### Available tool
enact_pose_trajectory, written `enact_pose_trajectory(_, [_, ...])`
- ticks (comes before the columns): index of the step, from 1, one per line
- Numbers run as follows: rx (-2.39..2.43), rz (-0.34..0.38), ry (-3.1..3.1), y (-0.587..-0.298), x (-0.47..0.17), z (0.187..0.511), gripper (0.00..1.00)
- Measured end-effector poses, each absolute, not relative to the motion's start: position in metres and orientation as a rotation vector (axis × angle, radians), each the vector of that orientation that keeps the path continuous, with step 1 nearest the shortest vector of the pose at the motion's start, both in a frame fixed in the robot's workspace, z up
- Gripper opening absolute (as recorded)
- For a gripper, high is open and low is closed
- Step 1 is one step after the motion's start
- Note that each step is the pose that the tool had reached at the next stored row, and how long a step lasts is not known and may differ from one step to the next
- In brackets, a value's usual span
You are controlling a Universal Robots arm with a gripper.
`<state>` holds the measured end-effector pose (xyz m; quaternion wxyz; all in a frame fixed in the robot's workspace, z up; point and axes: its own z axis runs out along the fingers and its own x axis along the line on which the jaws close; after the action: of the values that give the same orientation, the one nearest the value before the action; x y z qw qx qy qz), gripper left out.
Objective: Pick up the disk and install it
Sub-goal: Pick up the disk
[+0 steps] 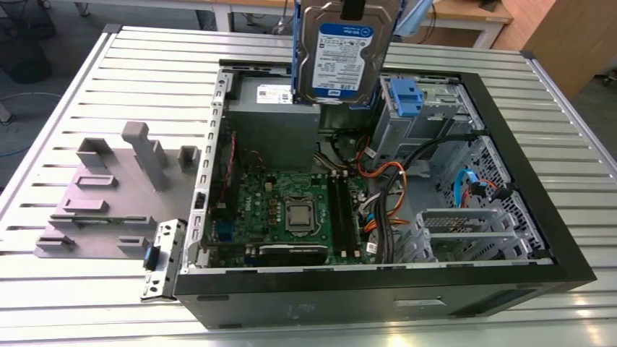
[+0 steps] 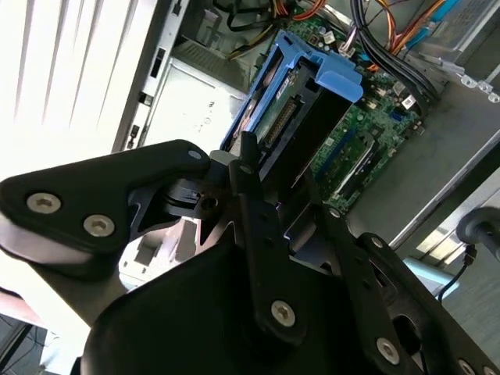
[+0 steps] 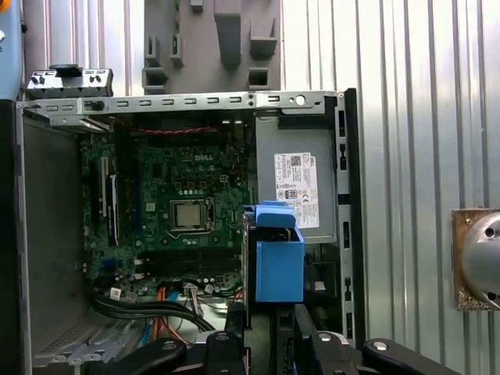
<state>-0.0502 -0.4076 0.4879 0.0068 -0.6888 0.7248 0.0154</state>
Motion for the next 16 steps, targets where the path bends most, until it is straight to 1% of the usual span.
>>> enact_pose_trajectory(16, [-2.154,0.048,2.267,-0.457,-0.050,0.488,0.35])
